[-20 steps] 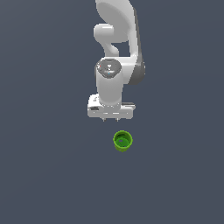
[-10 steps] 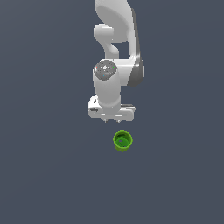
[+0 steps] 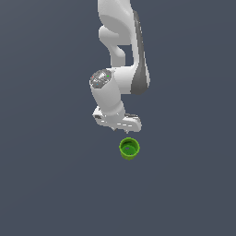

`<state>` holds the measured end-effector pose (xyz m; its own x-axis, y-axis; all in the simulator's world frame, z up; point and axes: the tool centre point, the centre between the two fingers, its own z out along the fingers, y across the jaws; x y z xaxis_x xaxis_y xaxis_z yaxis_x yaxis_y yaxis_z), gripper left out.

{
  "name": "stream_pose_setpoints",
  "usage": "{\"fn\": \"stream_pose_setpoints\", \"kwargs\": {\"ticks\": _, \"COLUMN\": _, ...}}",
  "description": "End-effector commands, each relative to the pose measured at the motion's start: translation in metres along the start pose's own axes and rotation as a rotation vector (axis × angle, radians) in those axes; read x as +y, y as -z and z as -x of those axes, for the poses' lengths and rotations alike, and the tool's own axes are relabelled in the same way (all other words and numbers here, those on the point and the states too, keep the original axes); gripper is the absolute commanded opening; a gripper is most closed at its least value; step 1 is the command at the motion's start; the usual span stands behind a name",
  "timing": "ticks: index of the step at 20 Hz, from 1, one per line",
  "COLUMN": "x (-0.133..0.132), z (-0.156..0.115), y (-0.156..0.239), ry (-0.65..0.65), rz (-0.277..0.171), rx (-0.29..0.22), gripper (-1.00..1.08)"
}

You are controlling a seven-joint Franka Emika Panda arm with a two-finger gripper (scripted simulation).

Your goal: Pick up the object and move it to a goal position.

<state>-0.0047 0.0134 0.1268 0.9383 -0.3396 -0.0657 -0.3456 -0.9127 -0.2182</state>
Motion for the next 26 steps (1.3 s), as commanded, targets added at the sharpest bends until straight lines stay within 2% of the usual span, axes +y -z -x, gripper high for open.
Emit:
{"fn": "stream_pose_setpoints", "kwargs": {"ticks": 1, "x": -0.002, "z": -0.002, "y": -0.004, "ry": -0.070, "rz": -0.047, "rx": 0.004, "gripper": 0.28}}
{"fn": "stream_pose_setpoints", "kwargs": {"ticks": 10, "x": -0.006, "z": -0.010, "y": -0.017, "ry": -0.331, "rz": -0.204, "rx": 0.013, "gripper": 0.28}}
{"fn": "stream_pose_setpoints", "kwargs": {"ticks": 14, "x": -0.005, "z": -0.013, "y": -0.022, "ry": -0.436, "rz": -0.260, "rx": 0.015, "gripper": 0.28}}
{"fn": "stream_pose_setpoints", "kwargs": {"ticks": 20, "x": -0.003, "z": -0.016, "y": -0.027, "ry": -0.550, "rz": -0.316, "rx": 0.015, "gripper": 0.28}}
{"fn": "stream_pose_setpoints", "kwargs": {"ticks": 26, "x": -0.002, "z": -0.018, "y": -0.029, "ry": -0.608, "rz": -0.343, "rx": 0.015, "gripper": 0.28}}
